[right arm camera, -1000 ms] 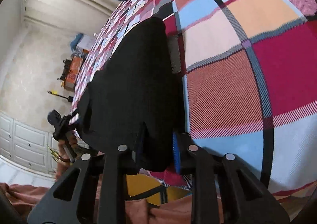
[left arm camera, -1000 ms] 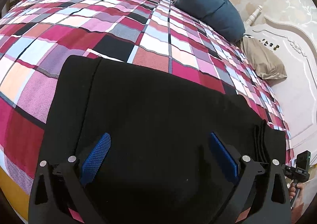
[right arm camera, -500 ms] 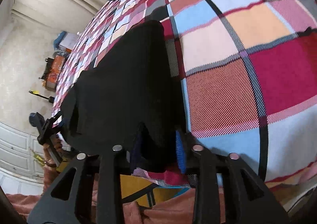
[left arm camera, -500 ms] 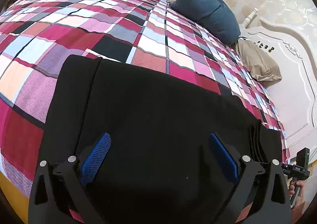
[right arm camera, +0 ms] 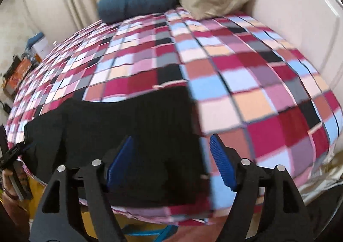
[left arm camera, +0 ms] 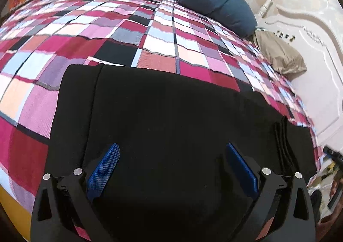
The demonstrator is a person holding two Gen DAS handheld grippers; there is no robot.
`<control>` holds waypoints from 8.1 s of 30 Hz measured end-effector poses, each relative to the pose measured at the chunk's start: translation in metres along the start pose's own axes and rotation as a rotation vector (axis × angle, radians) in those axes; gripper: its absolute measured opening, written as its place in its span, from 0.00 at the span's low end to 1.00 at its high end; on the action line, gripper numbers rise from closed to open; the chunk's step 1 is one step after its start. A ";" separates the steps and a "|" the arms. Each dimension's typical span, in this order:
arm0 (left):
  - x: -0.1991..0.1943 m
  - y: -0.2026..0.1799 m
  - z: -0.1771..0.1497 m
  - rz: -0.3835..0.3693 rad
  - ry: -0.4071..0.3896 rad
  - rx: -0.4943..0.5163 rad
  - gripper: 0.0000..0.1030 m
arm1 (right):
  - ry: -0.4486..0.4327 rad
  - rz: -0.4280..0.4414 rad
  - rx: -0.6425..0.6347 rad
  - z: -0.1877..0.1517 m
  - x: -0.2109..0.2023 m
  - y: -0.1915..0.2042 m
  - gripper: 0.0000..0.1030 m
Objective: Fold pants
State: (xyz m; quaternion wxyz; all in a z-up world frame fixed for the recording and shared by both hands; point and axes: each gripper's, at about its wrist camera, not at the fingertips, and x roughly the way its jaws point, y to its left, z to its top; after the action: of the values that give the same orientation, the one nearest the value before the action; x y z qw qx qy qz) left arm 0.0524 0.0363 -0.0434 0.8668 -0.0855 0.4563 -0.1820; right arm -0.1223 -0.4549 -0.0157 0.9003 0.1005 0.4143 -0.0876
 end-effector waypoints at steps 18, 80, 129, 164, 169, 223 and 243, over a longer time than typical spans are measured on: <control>-0.046 0.115 -0.002 -0.130 -0.019 -0.255 0.95 | 0.029 0.114 -0.102 0.002 0.030 0.103 0.79; -0.061 -0.174 0.074 -0.160 -0.050 0.231 0.16 | 0.039 0.262 0.035 -0.033 0.002 0.071 0.81; -0.008 -0.091 -0.016 -0.331 -0.069 -0.259 0.83 | 0.207 0.791 0.256 -0.015 0.081 0.043 0.83; 0.026 -0.057 -0.041 -0.456 0.031 -0.305 0.92 | 0.051 0.559 0.296 -0.016 0.025 -0.036 0.10; 0.023 -0.061 -0.041 -0.432 0.031 -0.292 0.92 | 0.072 0.534 0.372 -0.032 0.043 -0.064 0.10; 0.039 -0.191 -0.061 -0.251 0.184 0.013 0.58 | 0.156 0.506 0.288 -0.059 0.055 -0.052 0.38; 0.016 -0.128 -0.048 -0.186 0.097 -0.105 0.54 | 0.195 0.576 0.204 -0.038 0.082 0.019 0.37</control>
State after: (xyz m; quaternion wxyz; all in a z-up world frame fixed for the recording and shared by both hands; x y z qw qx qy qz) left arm -0.0091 -0.0862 -0.0424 0.8174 -0.1639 0.4968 -0.2413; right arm -0.0931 -0.4336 -0.1000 0.8293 0.3115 0.4423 0.1399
